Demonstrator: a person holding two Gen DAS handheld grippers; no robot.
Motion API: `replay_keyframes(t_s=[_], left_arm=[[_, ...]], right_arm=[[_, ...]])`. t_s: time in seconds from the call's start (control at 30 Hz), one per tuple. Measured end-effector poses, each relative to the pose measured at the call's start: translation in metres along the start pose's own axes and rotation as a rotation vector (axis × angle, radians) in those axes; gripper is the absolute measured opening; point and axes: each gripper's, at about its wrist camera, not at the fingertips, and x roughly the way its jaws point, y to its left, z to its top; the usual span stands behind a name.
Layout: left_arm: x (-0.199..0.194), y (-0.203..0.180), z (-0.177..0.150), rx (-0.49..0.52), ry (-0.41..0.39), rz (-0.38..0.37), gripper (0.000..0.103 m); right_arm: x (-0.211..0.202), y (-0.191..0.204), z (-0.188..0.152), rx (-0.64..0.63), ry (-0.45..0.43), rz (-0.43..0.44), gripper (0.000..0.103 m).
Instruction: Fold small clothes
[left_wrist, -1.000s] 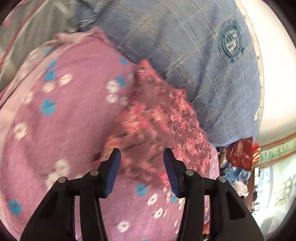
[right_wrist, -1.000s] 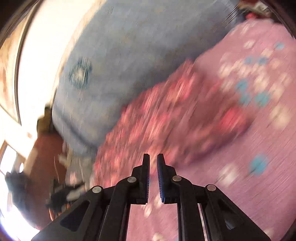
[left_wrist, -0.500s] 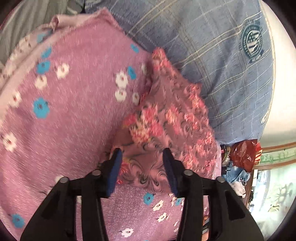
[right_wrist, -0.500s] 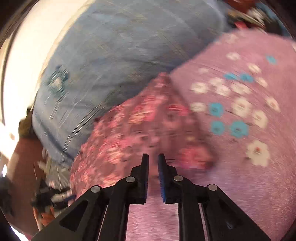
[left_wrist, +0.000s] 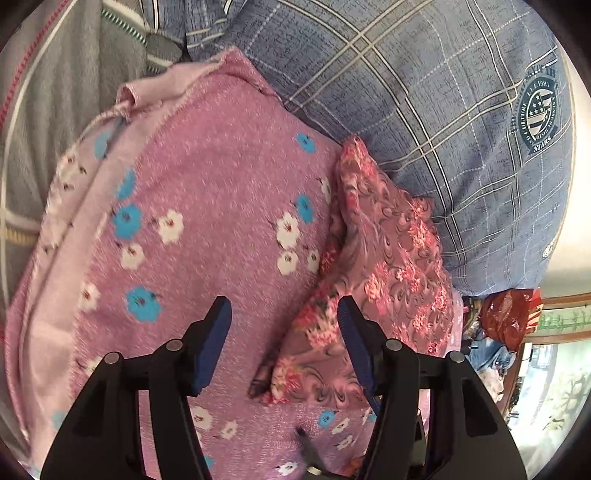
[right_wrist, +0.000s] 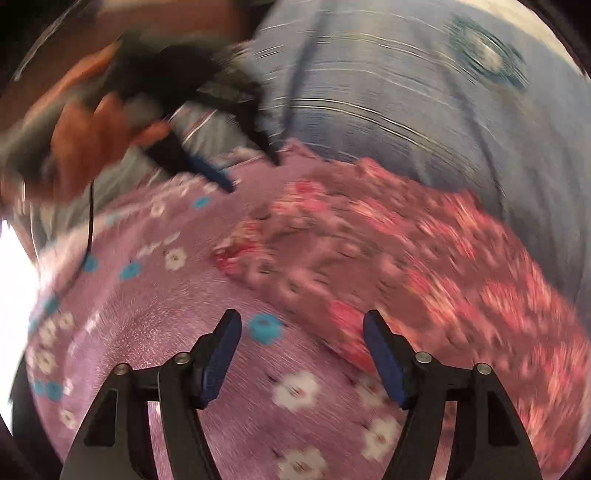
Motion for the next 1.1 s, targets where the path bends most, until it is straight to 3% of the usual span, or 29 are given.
replay_keyframes(t_s=[0.1, 0.17, 0.23, 0.27, 0.3, 0.33, 0.43, 0.6, 0.7, 0.77, 0.8, 0.83, 0.97, 1.1], left_arm=[[-0.001, -0.002, 0.005, 0.01, 0.013, -0.003, 0.059], [0.001, -0.006, 0.008, 0.024, 0.031, 0.003, 0.061], [0.004, -0.011, 0.012, 0.023, 0.035, 0.014, 0.061], [0.005, -0.014, 0.014, 0.023, 0.037, 0.015, 0.061], [0.008, -0.019, 0.018, 0.033, 0.046, 0.006, 0.063], [0.011, -0.024, 0.02, 0.043, 0.055, -0.004, 0.068], [0.022, -0.041, 0.032, 0.08, 0.08, -0.019, 0.071], [0.062, -0.067, 0.054, 0.119, 0.162, -0.044, 0.072], [0.082, -0.086, 0.057, 0.174, 0.194, 0.005, 0.071], [0.087, -0.097, 0.056, 0.219, 0.173, 0.043, 0.048], [0.088, -0.103, 0.054, 0.242, 0.169, 0.062, 0.016], [0.088, -0.108, 0.052, 0.26, 0.159, 0.083, 0.007], [0.063, -0.137, 0.033, 0.35, 0.046, 0.084, 0.007], [0.045, -0.176, 0.015, 0.422, -0.011, 0.071, 0.007]], right_arm=[[0.027, 0.033, 0.009, -0.176, 0.032, -0.185, 0.08], [0.034, 0.04, 0.014, -0.213, 0.004, -0.263, 0.089], [0.045, 0.039, 0.022, -0.214, 0.003, -0.303, 0.086], [0.048, 0.034, 0.024, -0.194, 0.003, -0.295, 0.079], [0.052, 0.028, 0.027, -0.176, 0.007, -0.276, 0.064], [0.054, 0.024, 0.027, -0.17, 0.021, -0.268, 0.026], [0.044, 0.018, 0.031, -0.172, -0.046, -0.275, 0.019], [0.026, 0.011, 0.031, -0.132, -0.146, -0.267, 0.017], [0.02, 0.011, 0.028, -0.14, -0.169, -0.261, 0.016], [0.018, 0.011, 0.027, -0.136, -0.182, -0.254, 0.015], [0.016, 0.009, 0.026, -0.128, -0.189, -0.25, 0.015], [0.014, 0.005, 0.026, -0.113, -0.196, -0.245, 0.015], [-0.006, -0.017, 0.022, -0.002, -0.226, -0.208, 0.014], [-0.032, -0.052, 0.013, 0.147, -0.261, -0.168, 0.014]])
